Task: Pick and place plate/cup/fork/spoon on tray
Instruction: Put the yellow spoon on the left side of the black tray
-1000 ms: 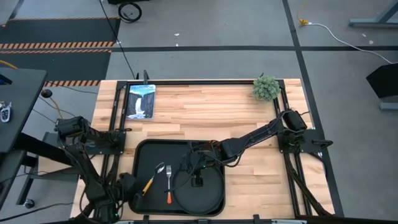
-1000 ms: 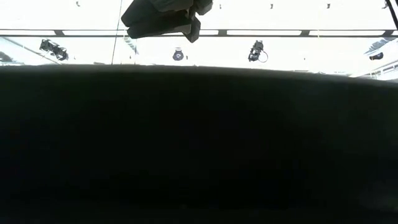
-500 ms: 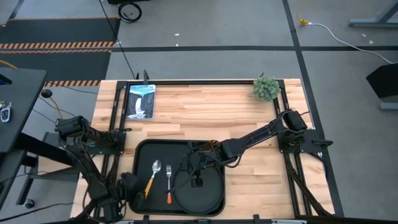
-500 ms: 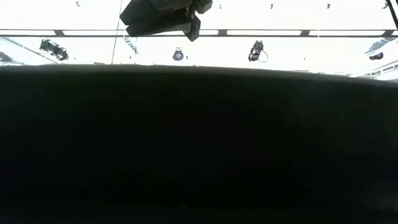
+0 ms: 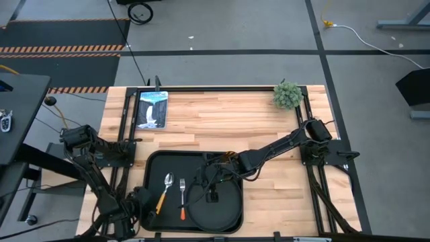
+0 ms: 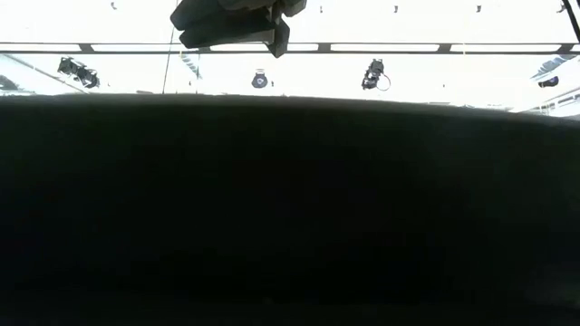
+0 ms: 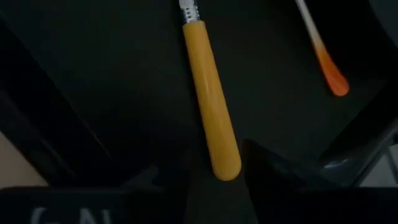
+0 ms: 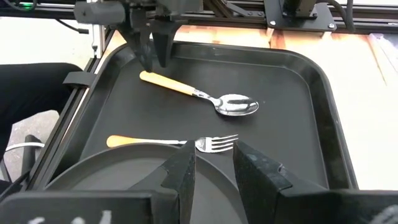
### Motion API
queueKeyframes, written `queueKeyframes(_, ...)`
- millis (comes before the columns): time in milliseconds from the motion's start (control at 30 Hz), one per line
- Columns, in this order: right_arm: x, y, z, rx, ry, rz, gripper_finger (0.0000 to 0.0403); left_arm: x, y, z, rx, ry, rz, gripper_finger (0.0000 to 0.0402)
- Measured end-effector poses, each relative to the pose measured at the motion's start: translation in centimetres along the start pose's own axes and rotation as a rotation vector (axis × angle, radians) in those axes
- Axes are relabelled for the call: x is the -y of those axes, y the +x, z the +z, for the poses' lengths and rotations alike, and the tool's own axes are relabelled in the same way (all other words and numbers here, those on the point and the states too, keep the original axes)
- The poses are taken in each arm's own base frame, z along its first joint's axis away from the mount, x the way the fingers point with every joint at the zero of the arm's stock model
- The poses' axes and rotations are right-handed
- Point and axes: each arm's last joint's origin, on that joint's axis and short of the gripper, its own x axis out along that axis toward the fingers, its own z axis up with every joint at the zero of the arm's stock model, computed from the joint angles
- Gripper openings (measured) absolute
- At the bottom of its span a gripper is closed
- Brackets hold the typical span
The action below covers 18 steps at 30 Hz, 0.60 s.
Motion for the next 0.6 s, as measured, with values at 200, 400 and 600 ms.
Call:
queueKeyframes(200, 0.0, 0.0, 0.0, 0.005, 0.001, 0.001, 0.0114, 0.8, 1.3, 0.7, -0.031, 0.054, 0.026, 0.0148)
queueKeyframes(400, 0.0, 0.0, 0.1, 0.007, 0.001, 0.001, 0.0114, 1.4, 1.9, 1.1, -0.058, 0.071, 0.024, 0.0148)
queueKeyframes(600, 0.0, 0.0, 0.1, 0.008, 0.002, 0.002, 0.0114, 1.9, 2.2, 1.5, -0.062, 0.079, -0.002, 0.0148)
